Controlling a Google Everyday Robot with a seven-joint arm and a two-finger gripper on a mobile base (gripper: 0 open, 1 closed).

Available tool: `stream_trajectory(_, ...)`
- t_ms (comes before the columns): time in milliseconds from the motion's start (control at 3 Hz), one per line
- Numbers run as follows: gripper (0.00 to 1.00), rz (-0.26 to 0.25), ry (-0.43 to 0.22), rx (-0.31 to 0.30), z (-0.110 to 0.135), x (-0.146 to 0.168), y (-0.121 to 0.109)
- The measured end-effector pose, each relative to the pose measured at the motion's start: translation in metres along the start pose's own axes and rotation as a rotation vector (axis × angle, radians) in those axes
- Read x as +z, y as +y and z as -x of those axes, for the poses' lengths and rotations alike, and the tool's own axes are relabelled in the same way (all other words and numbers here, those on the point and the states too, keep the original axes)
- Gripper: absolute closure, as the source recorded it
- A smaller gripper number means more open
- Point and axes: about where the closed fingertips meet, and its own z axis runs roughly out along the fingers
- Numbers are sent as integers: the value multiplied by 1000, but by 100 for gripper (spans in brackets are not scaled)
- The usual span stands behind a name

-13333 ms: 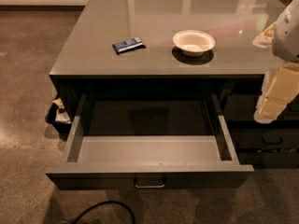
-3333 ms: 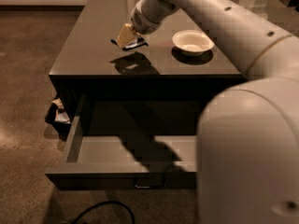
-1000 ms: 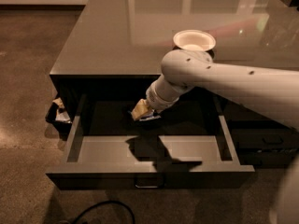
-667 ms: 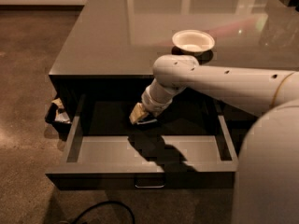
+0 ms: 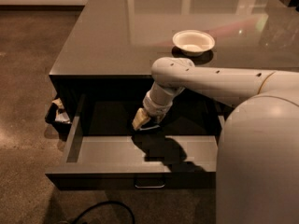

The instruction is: Place rxbar blueberry into top drawer

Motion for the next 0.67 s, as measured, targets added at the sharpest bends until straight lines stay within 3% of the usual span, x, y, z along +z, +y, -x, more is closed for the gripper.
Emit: stream_trajectory(667,100,-11,64,17,-20,-21,8)
